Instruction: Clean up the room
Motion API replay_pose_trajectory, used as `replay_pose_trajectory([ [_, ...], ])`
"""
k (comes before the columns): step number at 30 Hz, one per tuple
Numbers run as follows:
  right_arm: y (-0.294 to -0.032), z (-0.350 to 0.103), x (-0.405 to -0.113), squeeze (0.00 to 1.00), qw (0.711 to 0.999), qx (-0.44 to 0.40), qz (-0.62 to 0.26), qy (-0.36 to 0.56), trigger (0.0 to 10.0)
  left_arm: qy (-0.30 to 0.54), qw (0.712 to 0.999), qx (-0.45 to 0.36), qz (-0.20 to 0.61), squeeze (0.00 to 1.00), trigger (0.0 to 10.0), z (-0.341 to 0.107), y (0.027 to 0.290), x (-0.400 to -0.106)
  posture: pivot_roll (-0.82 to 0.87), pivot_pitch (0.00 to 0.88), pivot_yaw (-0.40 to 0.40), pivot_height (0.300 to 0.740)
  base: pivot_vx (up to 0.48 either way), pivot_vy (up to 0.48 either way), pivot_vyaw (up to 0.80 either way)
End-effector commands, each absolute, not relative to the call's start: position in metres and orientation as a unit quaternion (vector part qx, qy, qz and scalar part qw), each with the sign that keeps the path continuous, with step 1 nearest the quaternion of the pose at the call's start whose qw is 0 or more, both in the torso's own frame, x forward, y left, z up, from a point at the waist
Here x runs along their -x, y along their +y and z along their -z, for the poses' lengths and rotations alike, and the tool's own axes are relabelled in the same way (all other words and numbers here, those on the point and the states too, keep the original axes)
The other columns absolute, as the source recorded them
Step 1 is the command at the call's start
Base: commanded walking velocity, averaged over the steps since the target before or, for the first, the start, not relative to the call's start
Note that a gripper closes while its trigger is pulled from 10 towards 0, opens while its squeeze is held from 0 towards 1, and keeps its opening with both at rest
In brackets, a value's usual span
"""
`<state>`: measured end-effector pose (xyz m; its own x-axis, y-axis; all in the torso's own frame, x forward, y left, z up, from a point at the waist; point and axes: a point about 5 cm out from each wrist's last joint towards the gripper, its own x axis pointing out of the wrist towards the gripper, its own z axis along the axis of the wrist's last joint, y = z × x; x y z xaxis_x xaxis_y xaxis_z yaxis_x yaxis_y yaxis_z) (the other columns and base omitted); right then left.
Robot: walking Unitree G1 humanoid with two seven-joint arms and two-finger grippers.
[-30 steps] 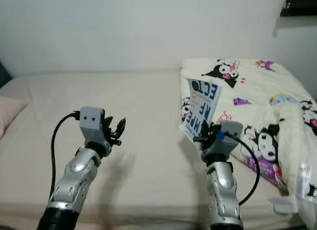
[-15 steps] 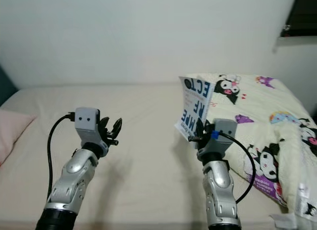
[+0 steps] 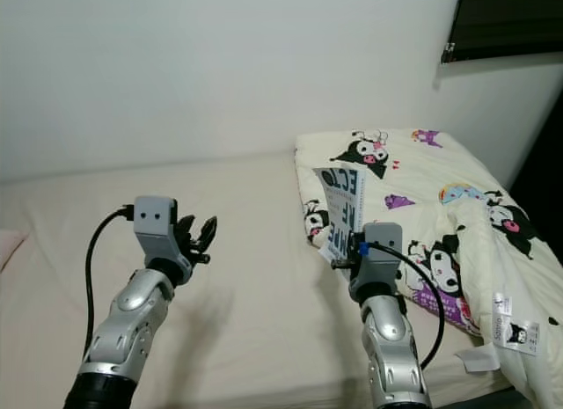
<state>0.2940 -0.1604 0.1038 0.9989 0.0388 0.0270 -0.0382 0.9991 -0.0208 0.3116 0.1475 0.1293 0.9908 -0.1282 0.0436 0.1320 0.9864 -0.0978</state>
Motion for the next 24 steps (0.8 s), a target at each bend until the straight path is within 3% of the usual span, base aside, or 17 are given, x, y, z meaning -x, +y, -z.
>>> replay_pose_trajectory([
  [1, -0.1571, -0.11, -0.2957, 0.0, 0.999, 0.014, -0.026, -0.029, 10.0, -0.008, 0.997, 0.037, 0.063, 0.0, 10.0, -0.1255, 0.1496, -0.3094, 0.01, 0.01, 0.018, 0.74, 0.0, -0.48, 0.8],
  [8, -0.1617, -0.1089, -0.2972, 0.0, 1.0, 0.005, -0.002, -0.024, 10.0, 0.003, 0.998, 0.039, 0.051, 0.0, 10.0, -0.1261, 0.147, -0.3126, 0.0, 0.004, 0.026, 0.74, 0.0, -0.343, 0.73],
  [16, -0.1645, -0.1076, -0.2972, 0.0, 1.0, -0.003, 0.001, -0.014, 10.0, 0.015, 0.997, 0.068, 0.038, 0.0, 10.0, -0.1236, 0.1448, -0.3158, -0.02, 0.0, 0.029, 0.74, 0.0, 0.0, 0.0],
  [24, -0.1662, -0.1057, -0.2977, 0.0, 1.0, 0.013, -0.003, -0.007, 10.0, 0.011, 0.998, 0.047, 0.049, 0.0, 10.0, -0.1246, 0.1435, -0.3157, -0.01, 0.0, 0.026, 0.74, 0.0, 0.0, 0.0],
])
